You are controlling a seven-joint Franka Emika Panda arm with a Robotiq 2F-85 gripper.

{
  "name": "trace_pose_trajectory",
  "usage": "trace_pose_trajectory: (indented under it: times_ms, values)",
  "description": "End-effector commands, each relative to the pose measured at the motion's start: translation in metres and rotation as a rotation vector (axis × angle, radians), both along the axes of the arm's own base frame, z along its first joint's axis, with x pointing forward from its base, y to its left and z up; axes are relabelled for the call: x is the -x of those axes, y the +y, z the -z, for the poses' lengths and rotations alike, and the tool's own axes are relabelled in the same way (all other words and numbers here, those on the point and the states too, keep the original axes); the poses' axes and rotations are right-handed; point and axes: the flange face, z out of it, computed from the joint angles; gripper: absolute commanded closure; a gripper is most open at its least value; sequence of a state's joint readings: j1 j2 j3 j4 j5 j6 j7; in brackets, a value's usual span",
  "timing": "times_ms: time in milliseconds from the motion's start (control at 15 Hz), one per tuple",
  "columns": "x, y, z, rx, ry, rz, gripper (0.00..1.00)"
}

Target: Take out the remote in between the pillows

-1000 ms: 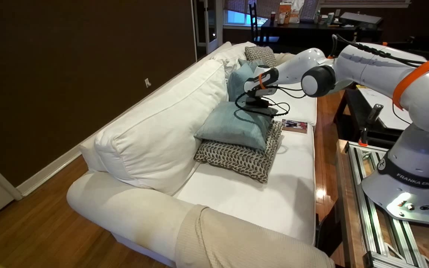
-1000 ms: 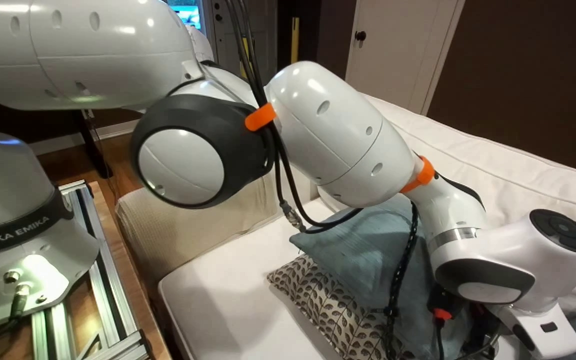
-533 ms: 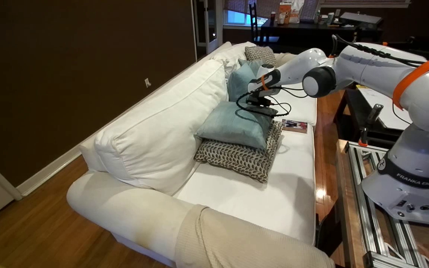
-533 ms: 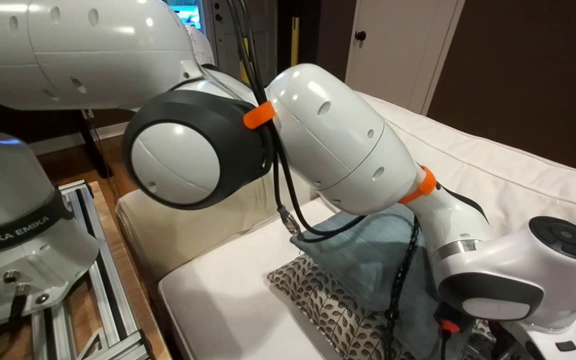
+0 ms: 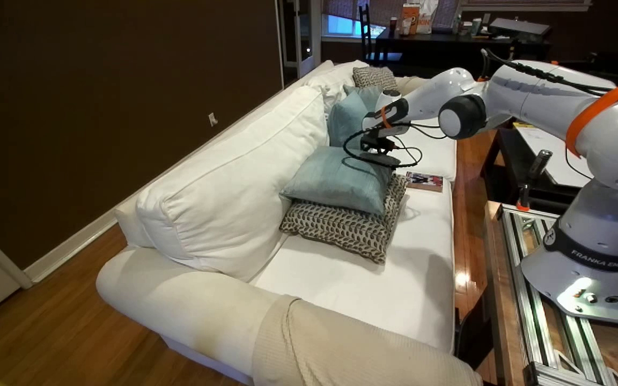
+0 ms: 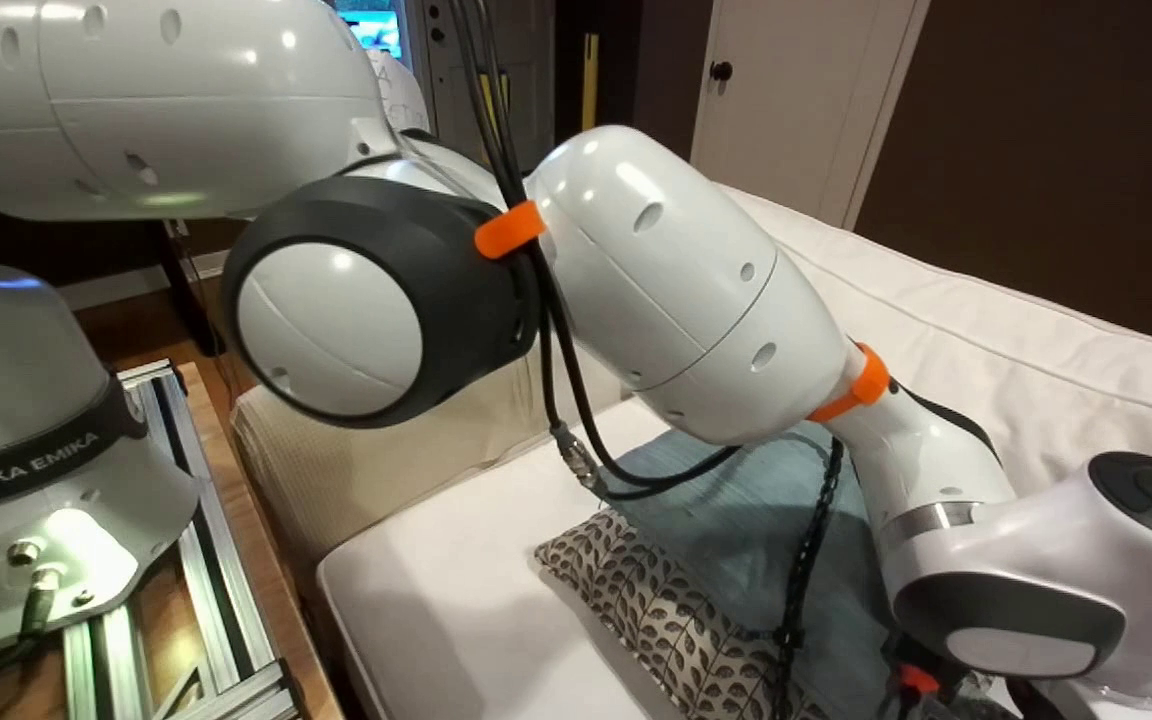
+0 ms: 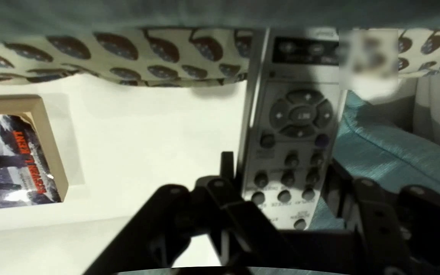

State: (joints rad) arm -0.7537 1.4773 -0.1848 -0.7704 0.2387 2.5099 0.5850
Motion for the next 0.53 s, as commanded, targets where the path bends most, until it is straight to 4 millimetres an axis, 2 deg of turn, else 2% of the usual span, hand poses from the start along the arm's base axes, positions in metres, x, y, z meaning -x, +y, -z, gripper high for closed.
trace_pose_trajectory:
  times_ms: [0,467]
  values:
    - [0.017,-0.015,-0.015,-0.007,-0.005,0.037,0.7]
    - [0.041,-0.041,-0.056,-0.036,-0.022,0.064,0.7]
